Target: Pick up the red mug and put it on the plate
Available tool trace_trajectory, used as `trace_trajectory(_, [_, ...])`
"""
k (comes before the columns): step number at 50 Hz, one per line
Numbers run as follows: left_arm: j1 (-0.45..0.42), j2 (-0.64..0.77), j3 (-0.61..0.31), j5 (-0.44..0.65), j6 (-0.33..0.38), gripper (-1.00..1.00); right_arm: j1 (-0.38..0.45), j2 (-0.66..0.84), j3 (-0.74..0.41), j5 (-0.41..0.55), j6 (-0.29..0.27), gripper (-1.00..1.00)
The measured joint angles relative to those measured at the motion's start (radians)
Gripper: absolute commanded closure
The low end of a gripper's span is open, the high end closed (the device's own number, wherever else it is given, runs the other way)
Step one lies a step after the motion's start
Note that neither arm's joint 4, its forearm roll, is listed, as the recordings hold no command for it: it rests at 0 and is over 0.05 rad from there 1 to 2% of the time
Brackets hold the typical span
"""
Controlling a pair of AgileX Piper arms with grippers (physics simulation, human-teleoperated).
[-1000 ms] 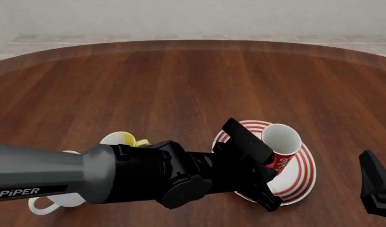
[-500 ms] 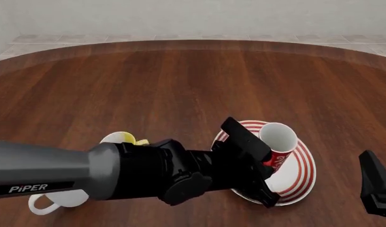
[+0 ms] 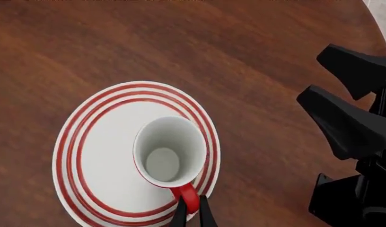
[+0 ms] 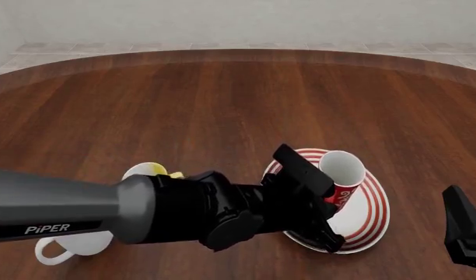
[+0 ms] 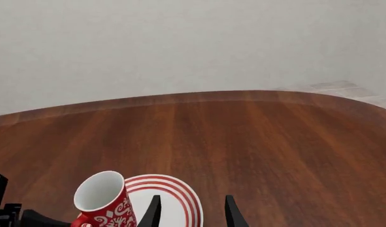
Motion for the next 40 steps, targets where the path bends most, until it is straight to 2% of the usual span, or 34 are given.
trace_trajectory(40, [0.033, 0.062, -0.041, -0.019, -0.017, 1.0, 0.0, 0.013, 0.0, -0.005, -0.001, -1.0])
